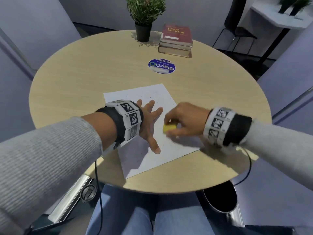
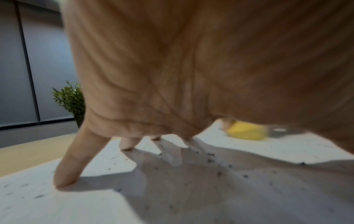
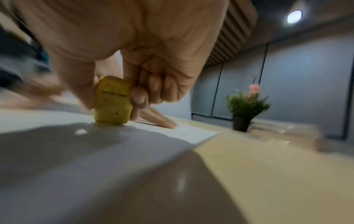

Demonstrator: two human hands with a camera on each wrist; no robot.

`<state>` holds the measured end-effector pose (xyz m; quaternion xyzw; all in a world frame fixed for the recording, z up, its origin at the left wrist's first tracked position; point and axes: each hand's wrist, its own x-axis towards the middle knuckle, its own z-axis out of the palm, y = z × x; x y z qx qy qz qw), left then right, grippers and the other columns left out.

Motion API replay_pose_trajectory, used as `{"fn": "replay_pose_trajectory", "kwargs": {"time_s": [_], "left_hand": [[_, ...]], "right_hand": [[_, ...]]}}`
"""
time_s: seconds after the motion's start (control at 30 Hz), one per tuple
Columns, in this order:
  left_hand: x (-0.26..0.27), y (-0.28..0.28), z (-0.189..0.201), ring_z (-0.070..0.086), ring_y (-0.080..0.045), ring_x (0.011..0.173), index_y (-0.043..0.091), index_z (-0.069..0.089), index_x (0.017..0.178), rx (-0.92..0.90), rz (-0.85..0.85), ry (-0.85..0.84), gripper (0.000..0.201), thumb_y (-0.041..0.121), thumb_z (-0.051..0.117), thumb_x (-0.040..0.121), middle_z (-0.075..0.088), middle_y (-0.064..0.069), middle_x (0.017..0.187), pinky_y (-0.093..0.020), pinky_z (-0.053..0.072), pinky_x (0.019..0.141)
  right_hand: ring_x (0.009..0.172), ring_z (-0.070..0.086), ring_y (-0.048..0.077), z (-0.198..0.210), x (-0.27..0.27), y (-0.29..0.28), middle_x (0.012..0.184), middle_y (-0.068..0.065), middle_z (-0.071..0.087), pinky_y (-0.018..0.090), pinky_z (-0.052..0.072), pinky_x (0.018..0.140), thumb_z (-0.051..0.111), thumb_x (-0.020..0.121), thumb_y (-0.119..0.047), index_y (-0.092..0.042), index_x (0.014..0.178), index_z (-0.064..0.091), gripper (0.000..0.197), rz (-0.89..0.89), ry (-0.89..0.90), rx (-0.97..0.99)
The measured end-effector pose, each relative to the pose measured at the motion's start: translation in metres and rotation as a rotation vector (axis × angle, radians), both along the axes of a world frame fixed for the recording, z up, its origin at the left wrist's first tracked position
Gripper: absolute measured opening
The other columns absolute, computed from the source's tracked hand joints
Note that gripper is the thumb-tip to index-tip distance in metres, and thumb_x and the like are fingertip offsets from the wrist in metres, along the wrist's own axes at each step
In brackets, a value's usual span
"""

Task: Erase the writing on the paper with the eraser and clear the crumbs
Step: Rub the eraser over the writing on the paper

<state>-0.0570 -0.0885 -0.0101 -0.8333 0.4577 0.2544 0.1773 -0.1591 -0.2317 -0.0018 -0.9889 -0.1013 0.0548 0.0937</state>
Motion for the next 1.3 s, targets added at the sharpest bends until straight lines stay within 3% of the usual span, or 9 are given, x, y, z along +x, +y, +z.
{"fn": "replay_pose_trajectory", "kwargs": {"time_s": [0.1, 0.23, 0.4, 0.5, 0.73, 0.9, 1.1, 1.2, 1.3], "left_hand": [[0.000, -0.001, -0.001, -0.020, -0.043, 0.147, 0.033, -0.022, 0.154, 0.002, -0.014, -0.021, 0.146, 0.083, 0.072, 0.054, -0.026, -0.004, 0.162, -0.064, 0.004, 0.116], [0.000, 0.000, 0.002, -0.021, -0.040, 0.148, 0.035, -0.023, 0.153, 0.003, -0.003, 0.004, 0.145, 0.082, 0.072, 0.054, -0.027, -0.002, 0.162, -0.066, 0.006, 0.115], [0.001, -0.001, -0.002, -0.021, -0.040, 0.148, 0.036, -0.023, 0.153, 0.004, -0.005, -0.008, 0.146, 0.083, 0.071, 0.053, -0.028, -0.001, 0.162, -0.066, 0.006, 0.114], [0.003, 0.000, -0.003, -0.019, -0.041, 0.148, 0.037, -0.022, 0.153, -0.005, -0.014, -0.007, 0.146, 0.085, 0.070, 0.051, -0.026, -0.001, 0.162, -0.067, 0.007, 0.114], [0.001, -0.003, 0.013, -0.016, -0.039, 0.149, 0.034, -0.017, 0.155, 0.024, -0.080, -0.032, 0.139, 0.080, 0.072, 0.059, -0.018, -0.003, 0.164, -0.064, 0.008, 0.115], [-0.010, -0.007, 0.007, -0.025, -0.038, 0.147, 0.035, -0.024, 0.153, 0.014, -0.049, 0.046, 0.144, 0.082, 0.071, 0.056, -0.030, -0.001, 0.161, -0.066, 0.002, 0.115], [-0.014, -0.006, 0.006, -0.027, -0.042, 0.145, 0.031, -0.026, 0.153, 0.004, -0.061, 0.034, 0.144, 0.079, 0.072, 0.060, -0.031, -0.004, 0.160, -0.066, 0.002, 0.114], [-0.014, -0.005, 0.002, -0.025, -0.043, 0.145, 0.031, -0.023, 0.154, -0.031, -0.065, 0.034, 0.143, 0.079, 0.072, 0.059, -0.029, -0.005, 0.161, -0.067, 0.002, 0.114], [-0.012, -0.006, -0.002, -0.026, -0.043, 0.145, 0.032, -0.024, 0.154, -0.028, -0.065, 0.034, 0.145, 0.080, 0.071, 0.056, -0.030, -0.005, 0.161, -0.068, 0.002, 0.113]], "right_hand": [[0.064, 0.056, 0.013, -0.005, -0.014, 0.018, 0.075, -0.003, 0.070, 0.025, 0.046, 0.063, 0.063, 0.080, -0.046, -0.018, 0.092, 0.071, 0.032, 0.111, 0.109, 0.070], [0.070, 0.063, 0.020, 0.004, 0.006, -0.026, 0.074, -0.001, 0.069, 0.028, 0.048, 0.066, 0.067, 0.080, -0.044, -0.017, 0.092, 0.072, 0.031, -0.122, 0.000, -0.028], [0.061, 0.058, 0.008, -0.002, -0.016, 0.004, 0.073, -0.007, 0.069, 0.019, 0.045, 0.061, 0.061, 0.079, -0.050, -0.020, 0.089, 0.072, 0.034, 0.074, 0.132, 0.111], [0.058, 0.053, 0.003, 0.002, 0.003, -0.020, 0.070, -0.007, 0.065, 0.026, 0.046, 0.064, 0.065, 0.080, -0.046, -0.017, 0.091, 0.073, 0.033, -0.124, 0.036, 0.076], [0.064, 0.056, 0.017, -0.002, 0.005, -0.027, 0.070, -0.001, 0.065, 0.033, 0.049, 0.065, 0.063, 0.081, -0.044, -0.016, 0.089, 0.071, 0.031, -0.187, 0.008, -0.020], [0.065, 0.058, 0.023, -0.002, 0.006, -0.022, 0.069, 0.002, 0.064, 0.036, 0.051, 0.063, 0.061, 0.081, -0.045, -0.014, 0.087, 0.070, 0.033, -0.214, -0.018, -0.079], [0.061, 0.058, 0.017, -0.008, -0.027, 0.017, 0.070, -0.003, 0.067, 0.029, 0.046, 0.059, 0.052, 0.080, -0.054, -0.019, 0.085, 0.070, 0.040, 0.060, 0.103, 0.000], [0.066, 0.061, 0.017, 0.001, -0.006, -0.012, 0.075, -0.002, 0.071, 0.030, 0.050, 0.065, 0.057, 0.078, -0.055, -0.020, 0.094, 0.072, 0.041, -0.110, 0.034, -0.011], [0.065, 0.060, 0.020, 0.003, -0.004, -0.021, 0.072, -0.002, 0.069, 0.033, 0.052, 0.065, 0.056, 0.077, -0.055, -0.020, 0.088, 0.072, 0.041, -0.171, -0.026, -0.072]]}}
